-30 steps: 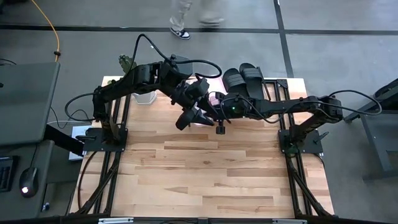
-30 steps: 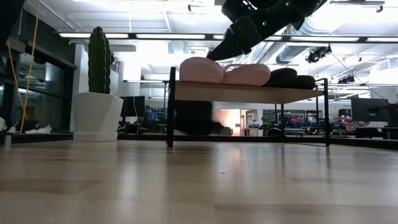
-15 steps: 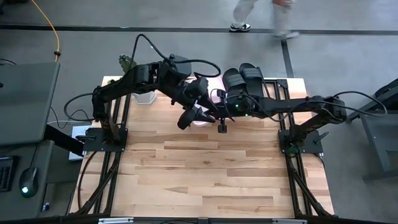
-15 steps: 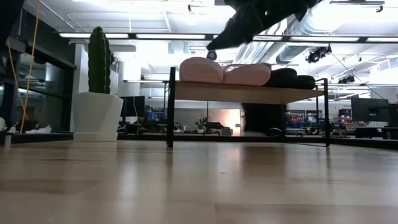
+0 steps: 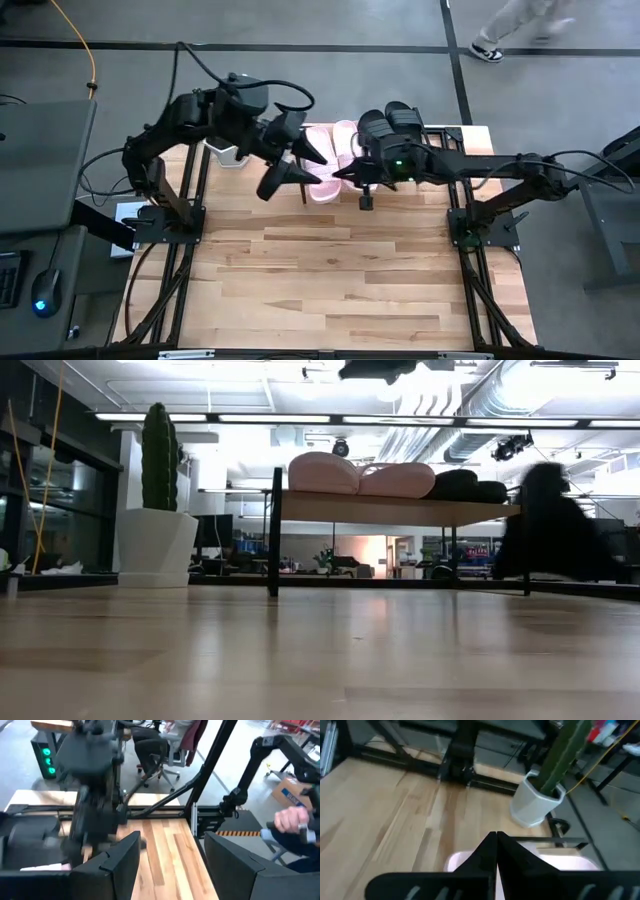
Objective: Pick and place slides into the shelf
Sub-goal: Return to Home Position
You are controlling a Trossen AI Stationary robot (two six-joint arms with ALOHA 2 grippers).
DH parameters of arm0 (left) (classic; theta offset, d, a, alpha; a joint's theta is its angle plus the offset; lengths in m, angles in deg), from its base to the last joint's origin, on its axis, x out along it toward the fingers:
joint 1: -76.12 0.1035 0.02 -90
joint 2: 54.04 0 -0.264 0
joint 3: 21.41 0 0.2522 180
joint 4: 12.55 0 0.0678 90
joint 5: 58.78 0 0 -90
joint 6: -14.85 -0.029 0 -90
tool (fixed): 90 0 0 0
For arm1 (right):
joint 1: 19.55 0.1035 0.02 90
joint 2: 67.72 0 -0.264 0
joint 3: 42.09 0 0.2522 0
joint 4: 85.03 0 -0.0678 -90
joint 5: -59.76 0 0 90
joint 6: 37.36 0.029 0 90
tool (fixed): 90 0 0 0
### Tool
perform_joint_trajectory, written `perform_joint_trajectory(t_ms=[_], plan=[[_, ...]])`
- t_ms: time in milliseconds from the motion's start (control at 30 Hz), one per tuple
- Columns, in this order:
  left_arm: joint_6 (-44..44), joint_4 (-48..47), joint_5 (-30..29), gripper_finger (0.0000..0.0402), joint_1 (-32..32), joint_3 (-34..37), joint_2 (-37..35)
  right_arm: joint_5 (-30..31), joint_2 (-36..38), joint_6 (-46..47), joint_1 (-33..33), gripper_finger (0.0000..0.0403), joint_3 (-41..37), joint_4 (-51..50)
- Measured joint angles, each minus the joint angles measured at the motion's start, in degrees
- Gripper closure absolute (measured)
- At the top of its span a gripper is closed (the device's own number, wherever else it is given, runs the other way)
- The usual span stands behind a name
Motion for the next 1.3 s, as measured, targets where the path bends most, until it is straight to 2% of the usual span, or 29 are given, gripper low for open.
perform_joint_trajectory(t_ms=[167, 533, 867, 1133, 1300], plan=[[-0.93, -1.76, -2.67, 0.0192, -0.07, -0.05, -2.21, 3.57, 3.96, 0.89, 1.44, 0.0403, 0.34, -0.47], [-2.52, -5.21, -6.21, 0.0193, -0.03, -0.02, -5.49, 4.54, 14.64, 1.45, 8.22, 0.0403, 0.29, -1.19], [-3.58, -8.13, -10.15, 0.0193, -0.04, -0.01, -6.85, 12.4, 22.9, 1.3, 16.53, 0.0403, 0.28, -3.31], [-2.94, -9.84, -11.68, 0.0193, 0.02, 0.02, -10.07, 13.2, 26.17, 1.42, 19.85, 0.0403, 0.21, -2.6], [-1.5, -6.92, -11.89, 0.0193, 0.02, 0.02, -13.63, 13.28, 28.16, 2.56, 20.17, 0.0403, 0.21, 1.06]])
